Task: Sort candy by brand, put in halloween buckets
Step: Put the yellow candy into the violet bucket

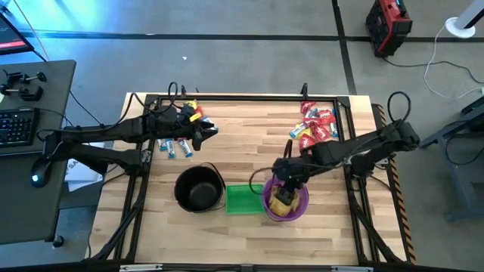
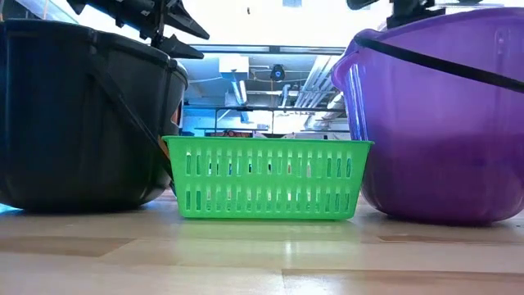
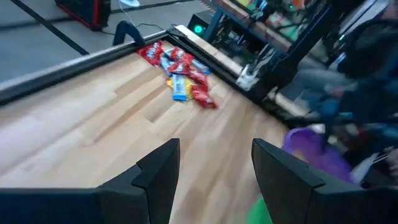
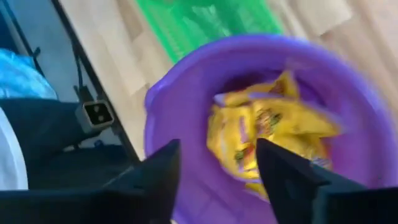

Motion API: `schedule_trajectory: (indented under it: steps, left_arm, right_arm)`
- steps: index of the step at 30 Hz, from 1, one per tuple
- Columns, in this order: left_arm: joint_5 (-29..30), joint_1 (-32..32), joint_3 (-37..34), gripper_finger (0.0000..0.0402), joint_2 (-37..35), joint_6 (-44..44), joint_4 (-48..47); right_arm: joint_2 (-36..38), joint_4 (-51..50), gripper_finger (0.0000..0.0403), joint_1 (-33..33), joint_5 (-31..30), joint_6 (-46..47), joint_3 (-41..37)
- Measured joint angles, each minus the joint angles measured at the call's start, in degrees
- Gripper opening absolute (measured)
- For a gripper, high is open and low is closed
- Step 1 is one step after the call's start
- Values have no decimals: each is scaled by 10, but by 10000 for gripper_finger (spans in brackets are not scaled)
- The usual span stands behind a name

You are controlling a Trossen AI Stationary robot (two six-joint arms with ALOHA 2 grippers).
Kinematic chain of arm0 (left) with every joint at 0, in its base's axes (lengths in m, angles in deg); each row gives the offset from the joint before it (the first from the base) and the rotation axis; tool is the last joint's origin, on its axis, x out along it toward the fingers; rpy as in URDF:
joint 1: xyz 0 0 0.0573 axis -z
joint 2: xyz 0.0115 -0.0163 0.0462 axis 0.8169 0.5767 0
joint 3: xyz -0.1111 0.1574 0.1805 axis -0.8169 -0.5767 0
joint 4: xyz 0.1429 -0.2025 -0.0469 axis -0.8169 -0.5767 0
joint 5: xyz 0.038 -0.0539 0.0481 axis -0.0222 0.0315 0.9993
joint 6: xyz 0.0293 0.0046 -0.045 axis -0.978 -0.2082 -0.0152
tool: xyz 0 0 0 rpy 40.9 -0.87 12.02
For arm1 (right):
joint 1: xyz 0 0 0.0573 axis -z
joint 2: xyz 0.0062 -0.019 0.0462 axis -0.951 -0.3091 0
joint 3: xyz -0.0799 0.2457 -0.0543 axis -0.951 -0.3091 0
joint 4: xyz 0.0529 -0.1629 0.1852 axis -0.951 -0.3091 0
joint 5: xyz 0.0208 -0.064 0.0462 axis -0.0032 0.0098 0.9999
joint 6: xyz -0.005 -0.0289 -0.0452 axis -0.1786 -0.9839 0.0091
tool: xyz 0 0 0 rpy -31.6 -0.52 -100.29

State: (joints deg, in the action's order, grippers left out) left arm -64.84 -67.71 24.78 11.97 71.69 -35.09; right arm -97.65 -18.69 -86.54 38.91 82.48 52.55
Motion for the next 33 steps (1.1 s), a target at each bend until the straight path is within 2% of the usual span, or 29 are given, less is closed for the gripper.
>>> schedule_trajectory:
  steps: [4, 6, 9, 12, 19, 27, 33]
  left_arm:
    - [-32, -37, 49, 186, 5, 61, -37]
    - [-18, -76, 95, 178, 21, 34, -147]
    - [41, -146, 155, 162, 71, -11, -321]
    - [67, -220, 167, 149, 122, -52, -395]
    - [87, -329, 140, 145, 264, -119, -402]
    - [91, -368, 144, 172, 361, -114, -376]
    - [52, -385, 144, 193, 398, -95, -362]
  right_arm:
    - [26, -1, 256, 35, 1, 3, 0]
    - [43, -1, 261, 53, -20, -5, 0]
    - [65, -2, 262, 80, -47, -23, 0]
    - [76, -2, 262, 106, -68, -42, 0]
    - [70, 1, 262, 141, -73, -72, 0]
    - [70, 4, 261, 140, -95, -83, 0]
    - [70, 4, 261, 140, -113, -96, 0]
